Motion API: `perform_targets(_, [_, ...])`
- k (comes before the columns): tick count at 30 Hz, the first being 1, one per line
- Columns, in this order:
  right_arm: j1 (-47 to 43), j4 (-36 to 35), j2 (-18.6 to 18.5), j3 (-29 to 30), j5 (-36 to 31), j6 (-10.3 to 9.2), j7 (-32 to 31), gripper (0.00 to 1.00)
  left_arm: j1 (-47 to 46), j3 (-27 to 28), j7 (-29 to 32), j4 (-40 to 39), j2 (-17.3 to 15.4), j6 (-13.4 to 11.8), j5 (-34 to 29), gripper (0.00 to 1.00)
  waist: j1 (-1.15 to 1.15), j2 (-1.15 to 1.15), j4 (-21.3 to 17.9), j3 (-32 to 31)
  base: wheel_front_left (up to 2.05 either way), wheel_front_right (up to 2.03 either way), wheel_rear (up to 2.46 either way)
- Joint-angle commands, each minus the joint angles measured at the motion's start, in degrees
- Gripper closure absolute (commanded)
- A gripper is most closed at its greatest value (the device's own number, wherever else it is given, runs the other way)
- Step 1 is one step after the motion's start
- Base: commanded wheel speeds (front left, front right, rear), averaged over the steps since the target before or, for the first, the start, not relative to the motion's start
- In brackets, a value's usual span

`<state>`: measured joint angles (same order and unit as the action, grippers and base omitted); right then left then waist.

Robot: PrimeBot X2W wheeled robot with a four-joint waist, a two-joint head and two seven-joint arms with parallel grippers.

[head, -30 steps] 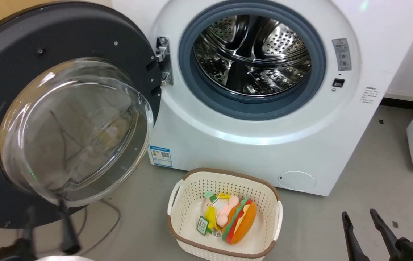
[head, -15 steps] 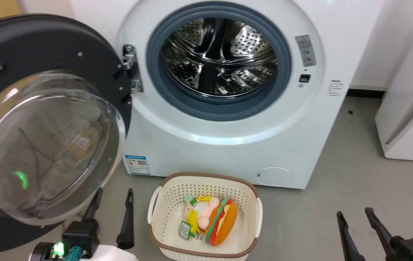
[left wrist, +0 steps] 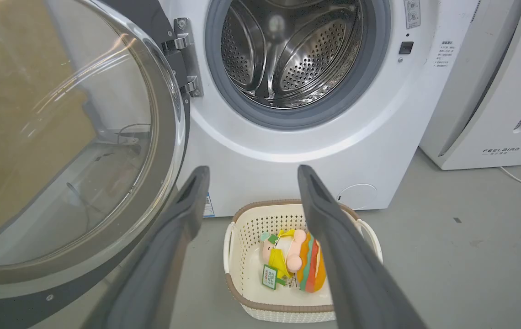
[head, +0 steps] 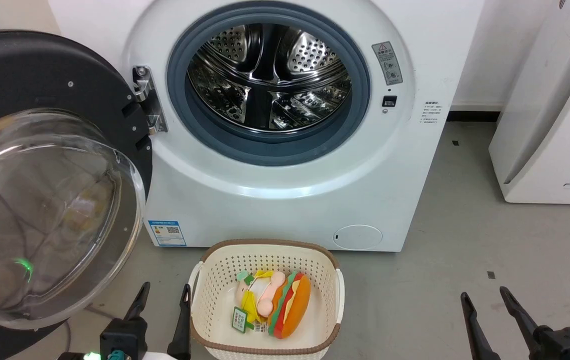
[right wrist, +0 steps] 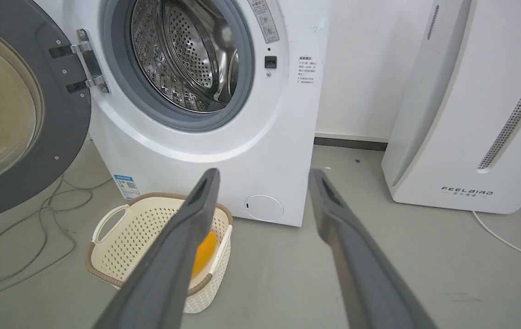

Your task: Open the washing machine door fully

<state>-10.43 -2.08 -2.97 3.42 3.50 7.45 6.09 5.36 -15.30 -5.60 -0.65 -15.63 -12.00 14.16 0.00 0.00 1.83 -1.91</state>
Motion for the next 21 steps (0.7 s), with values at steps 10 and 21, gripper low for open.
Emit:
perform_targets(10, [0.05,0.03,0.00,-0.23,0.07,0.00,0.01,1.00,0.22,-0.10,0.05,0.80,0.26,-0.11,0.66,1.00,0.00,0.00,0.55,0.05,0.00,0.00,0.00])
perform_targets(21, [0.83,0.18,0.01,-0.45,-0.19,0.00,-0.45,1.00,-0.20,1.01,0.46,0.79,1.23,0.80,-0.45,1.00,0.00,0.00,0.37,0.19,0.00,0.00,0.00])
